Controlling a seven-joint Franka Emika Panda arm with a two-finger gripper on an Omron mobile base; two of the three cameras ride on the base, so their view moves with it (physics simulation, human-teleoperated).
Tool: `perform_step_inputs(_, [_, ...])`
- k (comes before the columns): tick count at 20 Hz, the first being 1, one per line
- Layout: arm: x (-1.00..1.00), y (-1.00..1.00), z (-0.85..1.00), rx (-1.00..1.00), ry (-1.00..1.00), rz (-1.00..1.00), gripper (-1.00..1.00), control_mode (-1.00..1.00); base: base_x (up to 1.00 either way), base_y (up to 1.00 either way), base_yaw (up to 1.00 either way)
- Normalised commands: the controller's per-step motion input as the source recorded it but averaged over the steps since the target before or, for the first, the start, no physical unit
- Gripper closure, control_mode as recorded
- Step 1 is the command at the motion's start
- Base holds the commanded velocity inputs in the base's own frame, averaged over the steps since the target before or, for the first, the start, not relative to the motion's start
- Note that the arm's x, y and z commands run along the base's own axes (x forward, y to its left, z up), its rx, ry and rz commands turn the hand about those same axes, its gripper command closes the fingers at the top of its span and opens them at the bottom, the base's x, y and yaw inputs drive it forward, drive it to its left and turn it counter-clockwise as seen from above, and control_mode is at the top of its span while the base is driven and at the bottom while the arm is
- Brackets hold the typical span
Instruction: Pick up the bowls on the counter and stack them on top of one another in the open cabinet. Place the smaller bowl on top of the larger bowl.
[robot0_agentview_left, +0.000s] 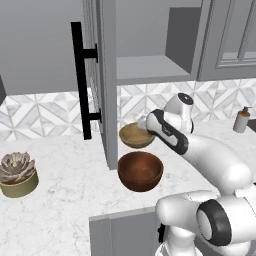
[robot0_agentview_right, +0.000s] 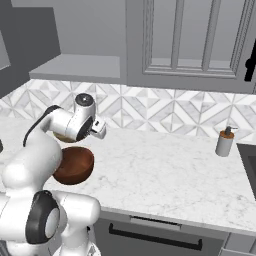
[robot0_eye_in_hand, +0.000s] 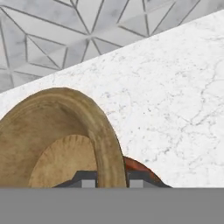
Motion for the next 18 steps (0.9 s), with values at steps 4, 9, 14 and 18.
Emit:
perform_step_inputs(4, [-0.92, 0.00, -0.09, -0.09, 0.03, 0.11, 1.00, -1.00, 0.00, 0.00, 0.00])
perform_step_inputs(9, [-0.37, 0.07, -0.18, -0.09, 0.02, 0.10, 1.00, -1.00, 0.00, 0.00, 0.00])
perform_step_inputs(14, [-0.04, 0.01, -0.27, -0.06, 0.03, 0.01, 1.00, -1.00, 0.00, 0.00, 0.00])
perform_step_inputs(18, [0.08, 0.00, -0.21, -0.03, 0.00, 0.00, 1.00, -1.00, 0.00, 0.00, 0.00])
